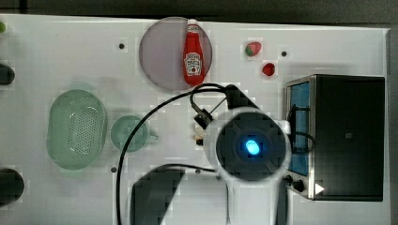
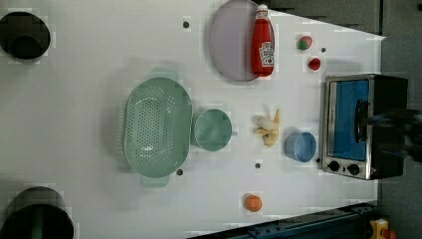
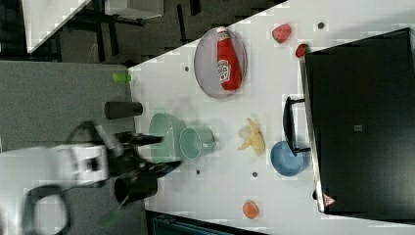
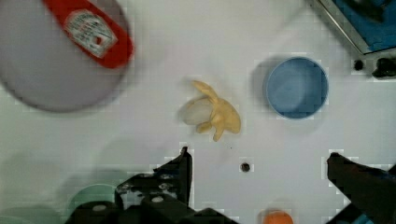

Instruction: Pick Banana and place it in mug.

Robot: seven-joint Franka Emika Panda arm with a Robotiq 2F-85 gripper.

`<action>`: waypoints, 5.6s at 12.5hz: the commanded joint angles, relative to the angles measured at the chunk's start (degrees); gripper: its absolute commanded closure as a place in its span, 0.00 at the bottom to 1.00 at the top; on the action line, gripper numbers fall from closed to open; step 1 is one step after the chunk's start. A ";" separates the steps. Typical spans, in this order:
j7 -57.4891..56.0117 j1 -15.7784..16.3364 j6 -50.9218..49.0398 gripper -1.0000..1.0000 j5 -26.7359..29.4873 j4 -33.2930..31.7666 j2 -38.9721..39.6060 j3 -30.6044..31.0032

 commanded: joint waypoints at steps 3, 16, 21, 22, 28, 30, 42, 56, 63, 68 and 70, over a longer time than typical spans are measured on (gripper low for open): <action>-18.97 -0.31 16.92 0.00 0.58 -10.59 9.17 -1.06; -42.47 -0.20 47.42 0.00 0.58 -15.75 34.56 -0.69; -42.44 -0.16 50.45 0.41 0.70 -16.29 35.39 0.00; -42.45 -0.17 50.45 0.52 0.71 -16.49 34.96 -0.06; -42.30 -0.46 41.21 0.73 0.91 -16.59 25.42 -1.33; -42.31 -0.42 35.96 0.73 0.91 -15.76 19.08 -1.33; -27.84 2.77 4.42 0.73 0.97 -9.76 -2.78 9.26; 0.75 3.48 30.44 0.73 9.34 -9.69 20.09 27.07; 7.33 3.42 38.29 0.18 8.50 -9.82 25.61 26.74; 7.39 3.30 34.32 0.00 8.76 -9.44 16.23 26.36; 7.40 3.08 29.90 0.00 8.82 -8.88 9.70 24.37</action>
